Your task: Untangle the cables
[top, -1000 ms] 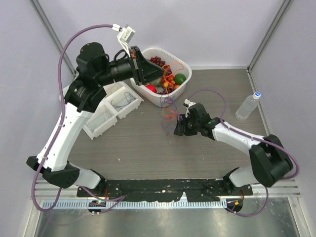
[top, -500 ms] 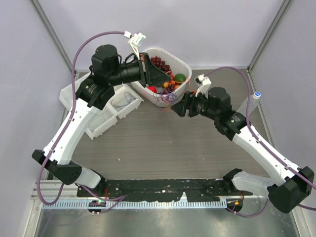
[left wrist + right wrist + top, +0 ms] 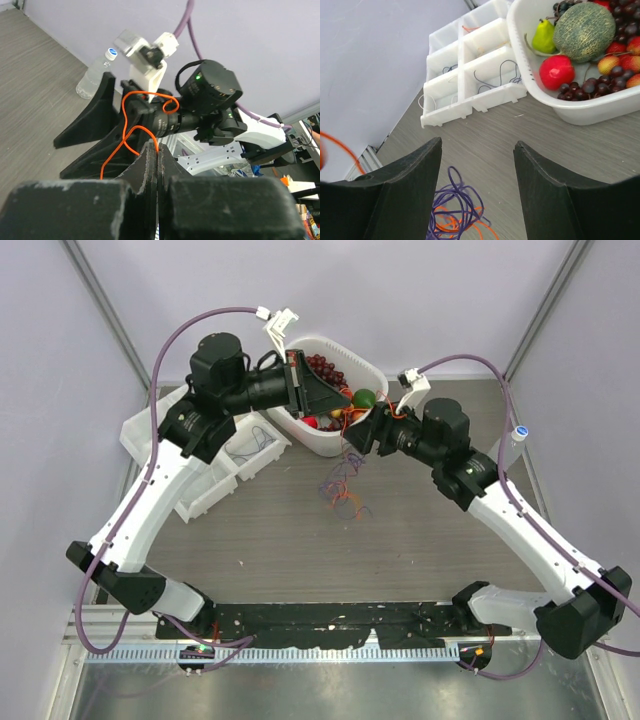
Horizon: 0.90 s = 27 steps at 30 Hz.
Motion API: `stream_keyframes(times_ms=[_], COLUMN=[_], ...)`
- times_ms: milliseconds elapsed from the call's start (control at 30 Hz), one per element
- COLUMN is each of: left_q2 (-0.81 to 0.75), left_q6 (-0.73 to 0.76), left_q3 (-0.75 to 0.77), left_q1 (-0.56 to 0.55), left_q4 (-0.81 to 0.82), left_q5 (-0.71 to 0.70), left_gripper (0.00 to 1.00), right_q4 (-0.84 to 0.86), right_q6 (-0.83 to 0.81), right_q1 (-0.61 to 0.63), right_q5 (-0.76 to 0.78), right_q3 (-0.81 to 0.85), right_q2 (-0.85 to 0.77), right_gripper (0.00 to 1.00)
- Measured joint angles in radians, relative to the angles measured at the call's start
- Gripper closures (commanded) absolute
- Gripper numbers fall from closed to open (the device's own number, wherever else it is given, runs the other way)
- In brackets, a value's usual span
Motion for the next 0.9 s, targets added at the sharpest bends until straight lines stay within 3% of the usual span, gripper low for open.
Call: stream_keyframes(times_ms=[200, 267, 367, 400, 600, 733, 900], left_q2=[0.0, 0.002, 0.007, 0.011, 0.066, 0.074, 0.035], left_q6=[-0.016, -0.027, -0.034, -0.036, -0.049, -0.041, 0.002], left_q3=[0.006, 0.022, 0.057, 0.077, 0.306, 0.457, 0.488], left_q1=[-0.009, -0.012, -0.014, -0.014, -0.014, -0.014, -0.014], left_q4=[0.016, 0.018, 0.02, 0.018, -0.012, -0.026, -0.035], left_q5=[0.01, 0.012, 0.014, 0.015, 0.008, -0.018, -0.085], left_gripper=[1.0, 1.0, 1.0, 1.0, 1.0, 1.0, 1.0], right_q4=[0.055, 0.075, 0.117, 0.126, 0.147, 0.09, 0.073], right_q6=[0.001, 0.0, 0.0, 0.005, 0.022, 0.023, 0.024], right_q1=[0.046, 0.065, 0.081, 0.085, 0.081, 0.036, -0.018], right_q5=[-0.042, -0.056, -0.06, -0.053, 0.055, 0.113, 0.152], right_q3=[-0.074, -0.117, -0.198, -0.237, -0.447, -0.487, -0.494], right_q2=[0.035, 0.054, 0.088, 0.098, 0.222, 0.309, 0.253], right_gripper=[0.47, 0.57, 0.89, 0.93, 0.94, 0.92, 0.85])
